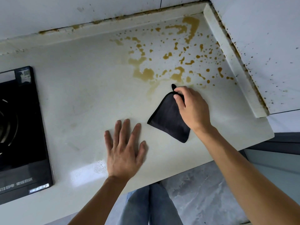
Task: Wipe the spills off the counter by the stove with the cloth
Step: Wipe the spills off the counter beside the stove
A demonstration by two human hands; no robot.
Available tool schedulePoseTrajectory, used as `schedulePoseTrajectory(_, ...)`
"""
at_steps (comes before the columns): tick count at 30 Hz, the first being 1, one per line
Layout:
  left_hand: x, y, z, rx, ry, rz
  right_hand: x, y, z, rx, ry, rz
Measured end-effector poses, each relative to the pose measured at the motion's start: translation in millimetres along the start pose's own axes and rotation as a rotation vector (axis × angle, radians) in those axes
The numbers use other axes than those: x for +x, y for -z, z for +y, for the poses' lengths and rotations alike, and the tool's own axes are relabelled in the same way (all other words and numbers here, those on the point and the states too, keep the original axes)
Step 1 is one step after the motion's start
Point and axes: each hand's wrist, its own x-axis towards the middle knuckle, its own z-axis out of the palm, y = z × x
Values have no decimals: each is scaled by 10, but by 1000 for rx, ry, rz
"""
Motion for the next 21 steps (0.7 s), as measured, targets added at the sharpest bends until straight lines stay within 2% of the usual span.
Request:
schedulePoseTrajectory(2,-4,3,2,4,-2,4,-71,-25,9,-55,37,115)
schedulePoseTrajectory(4,-10,15,8,3,-3,5,-200,-89,19,-28,178,166)
schedulePoseTrajectory(7,0,28,8,0,-5,10,-447,-285,64,-50,378,-57)
schedulePoseTrajectory(9,5,26,6,7,-8,7,-541,-423,87,-137,374,-137)
schedulePoseTrajectory(16,-3,7,7,8,17,7,-306,-715,-479,-195,399,-153)
schedulePoseTrajectory(21,-1,4,3,3,11,13,312,-525,-388,-267,207,-143)
